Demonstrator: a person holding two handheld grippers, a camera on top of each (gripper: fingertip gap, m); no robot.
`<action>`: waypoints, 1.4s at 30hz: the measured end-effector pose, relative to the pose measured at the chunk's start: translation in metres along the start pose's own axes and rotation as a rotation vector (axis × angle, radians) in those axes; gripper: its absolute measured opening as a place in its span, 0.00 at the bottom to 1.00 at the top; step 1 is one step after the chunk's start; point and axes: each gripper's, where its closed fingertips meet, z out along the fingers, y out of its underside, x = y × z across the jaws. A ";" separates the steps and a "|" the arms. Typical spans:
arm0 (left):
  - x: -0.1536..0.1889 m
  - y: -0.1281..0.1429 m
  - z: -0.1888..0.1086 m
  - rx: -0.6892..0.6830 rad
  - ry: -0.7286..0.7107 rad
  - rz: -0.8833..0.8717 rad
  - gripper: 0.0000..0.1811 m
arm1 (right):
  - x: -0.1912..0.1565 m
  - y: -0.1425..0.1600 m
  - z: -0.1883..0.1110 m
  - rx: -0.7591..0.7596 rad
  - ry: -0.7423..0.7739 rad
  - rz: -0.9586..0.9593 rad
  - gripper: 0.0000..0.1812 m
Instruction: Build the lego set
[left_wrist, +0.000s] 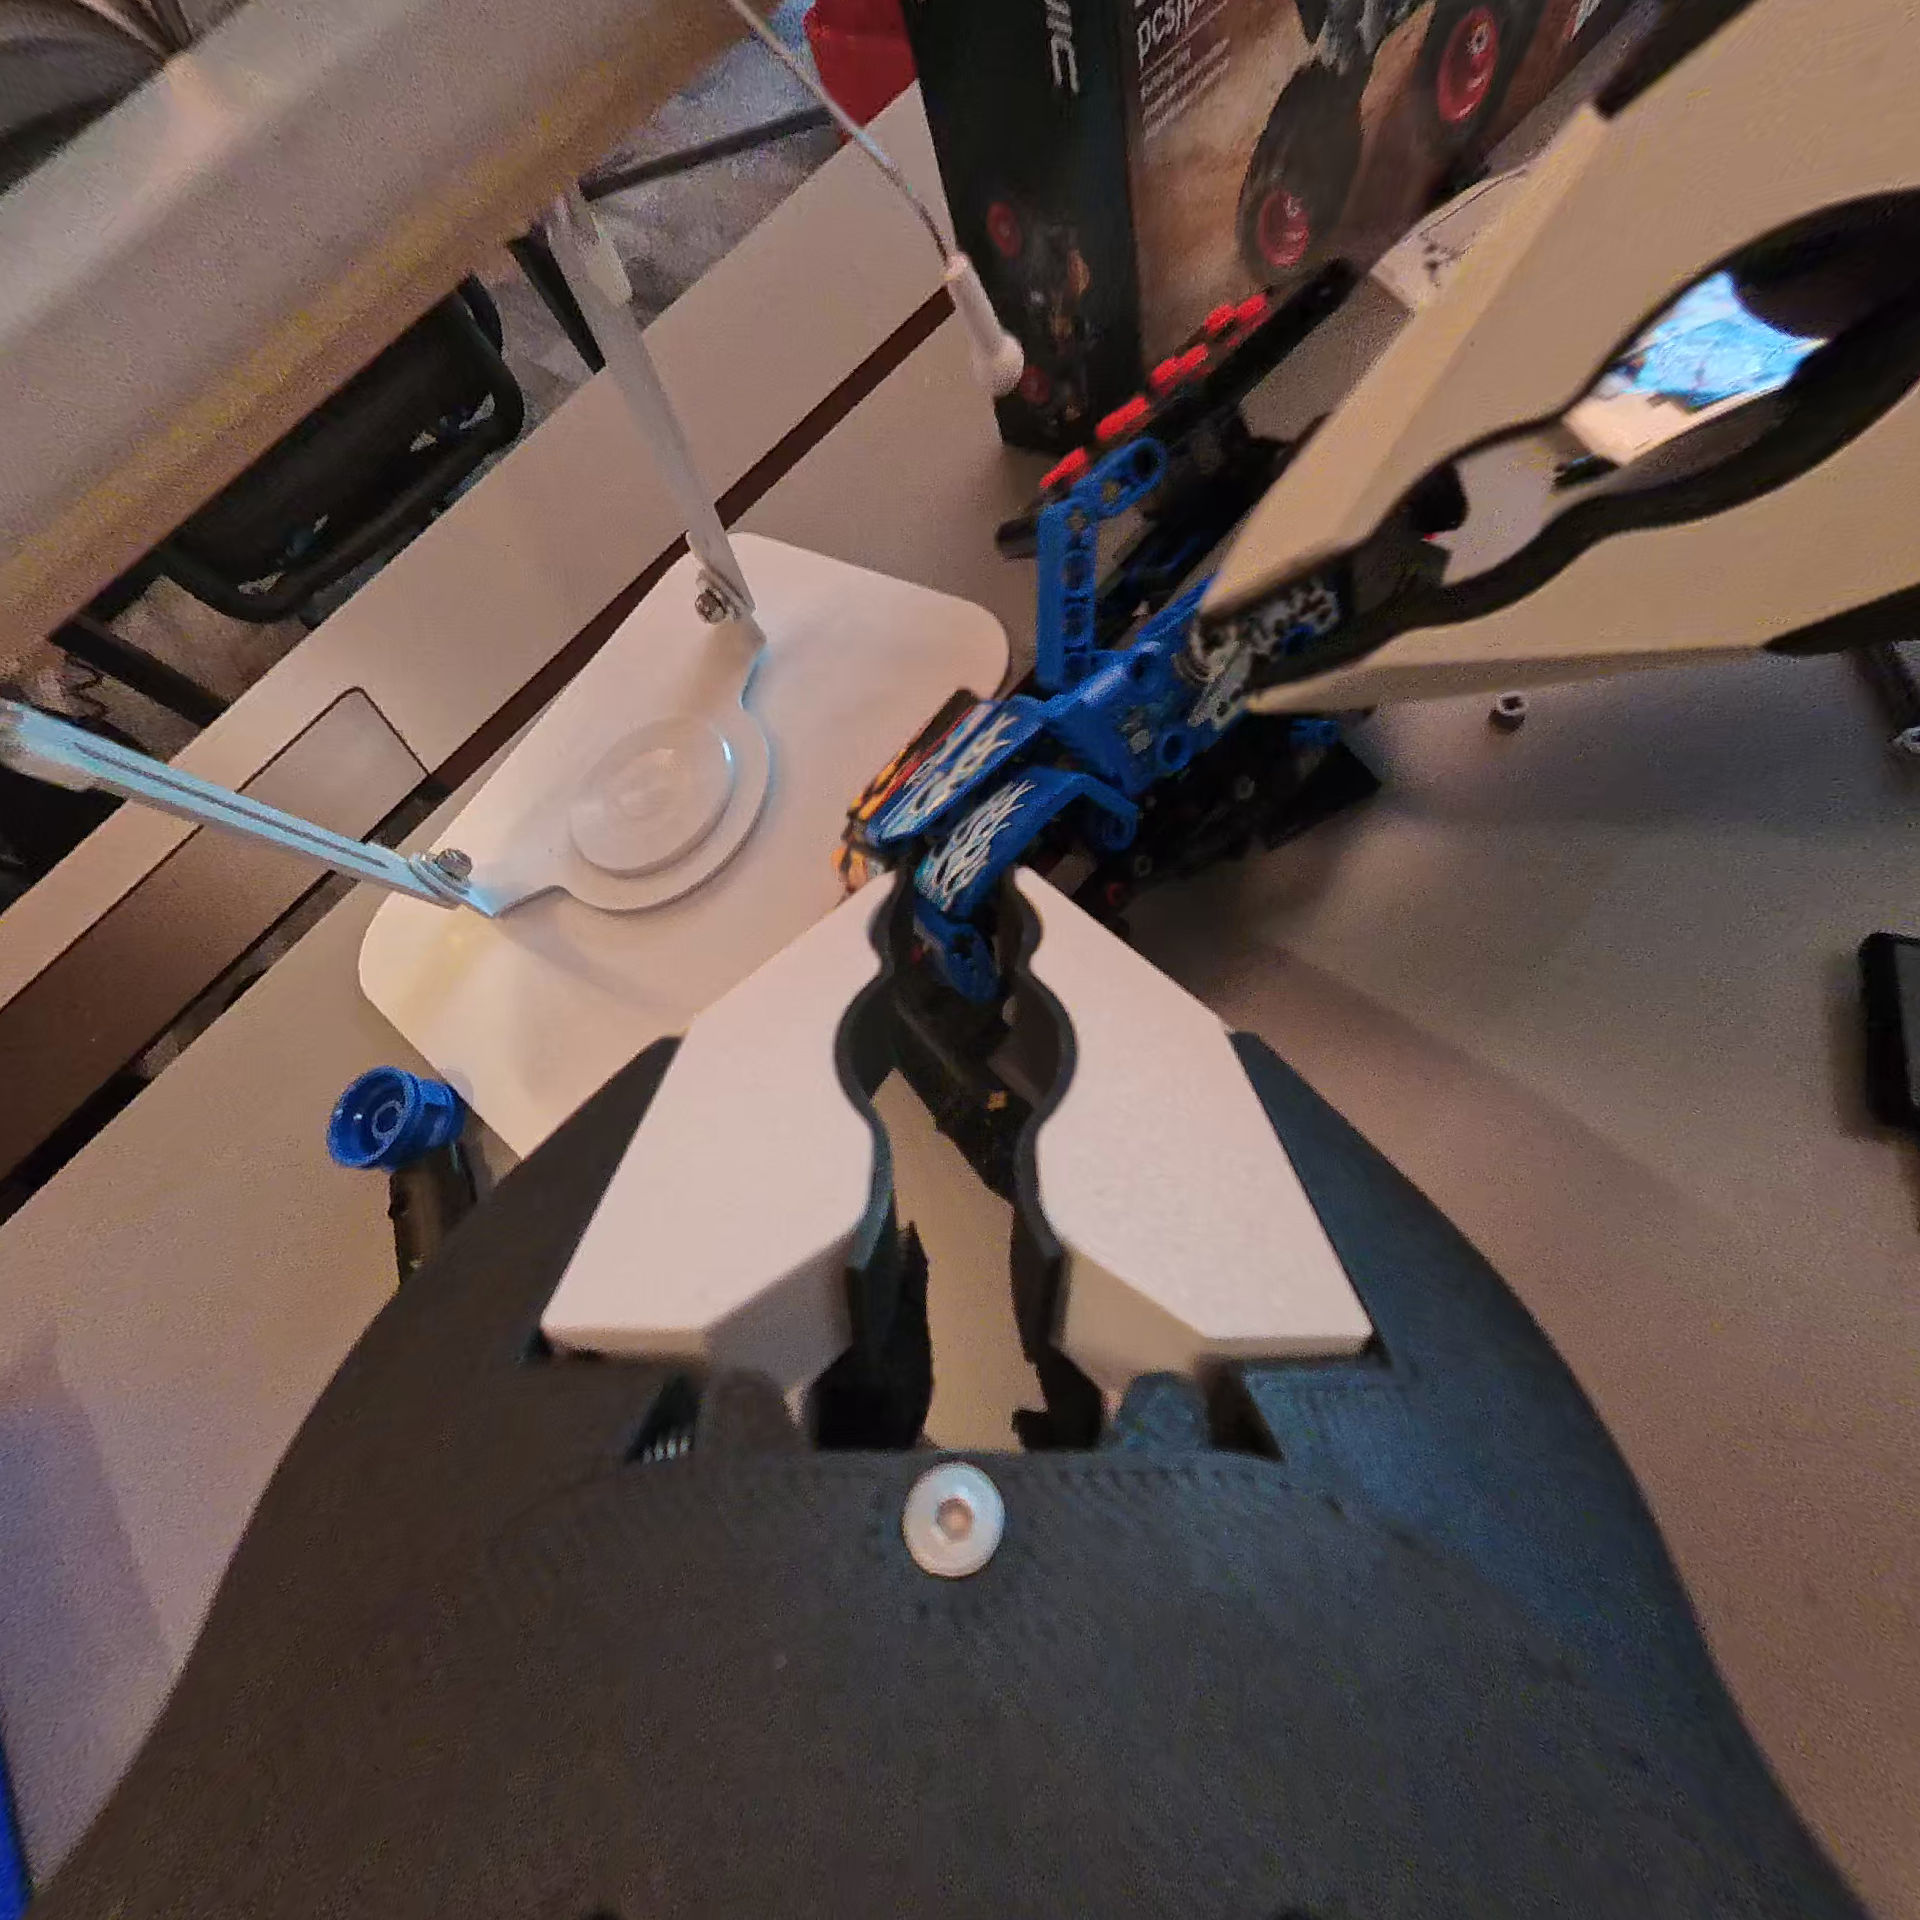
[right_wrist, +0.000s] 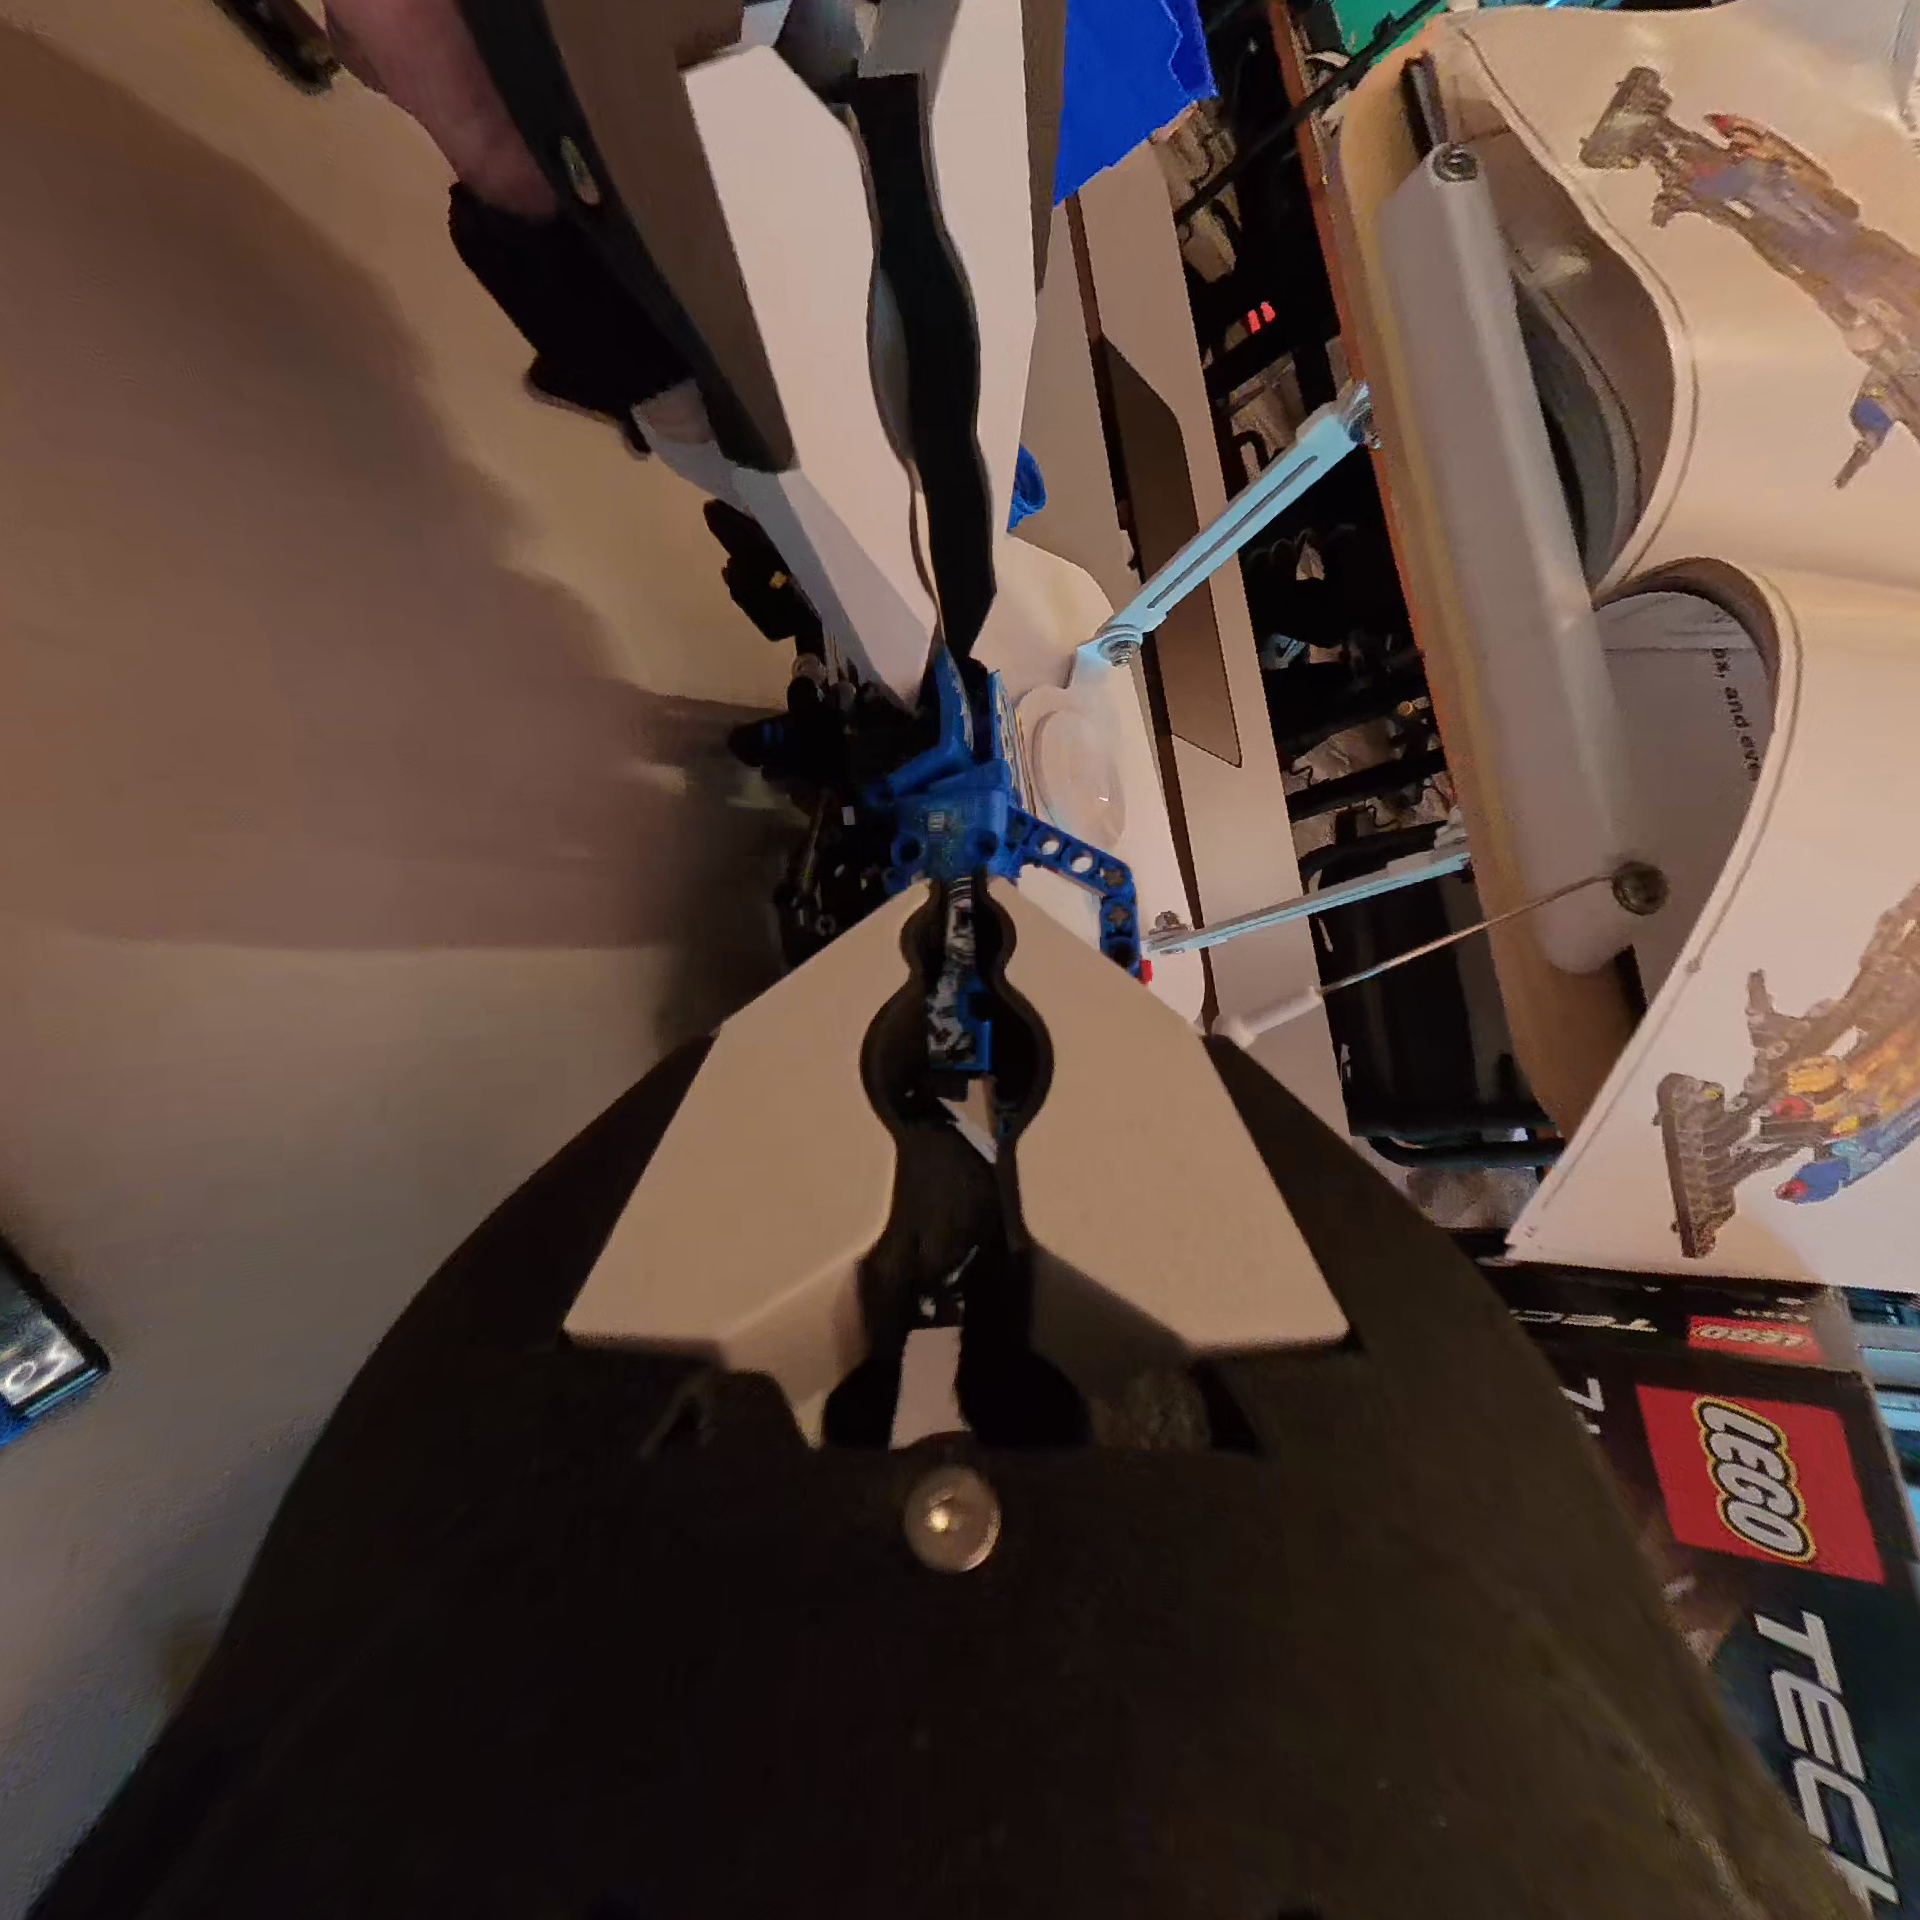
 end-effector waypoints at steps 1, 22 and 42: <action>0.001 -0.002 -0.001 0.008 0.004 -0.001 0.07 | 0.001 0.000 -0.001 0.001 0.002 0.005 0.07; 0.018 -0.015 -0.004 0.066 0.107 -0.078 0.07 | 0.001 0.009 -0.002 -0.014 -0.021 0.007 0.11; 0.003 -0.010 -0.016 0.095 0.163 -0.069 0.21 | 0.000 0.017 -0.006 -0.020 -0.043 0.027 0.03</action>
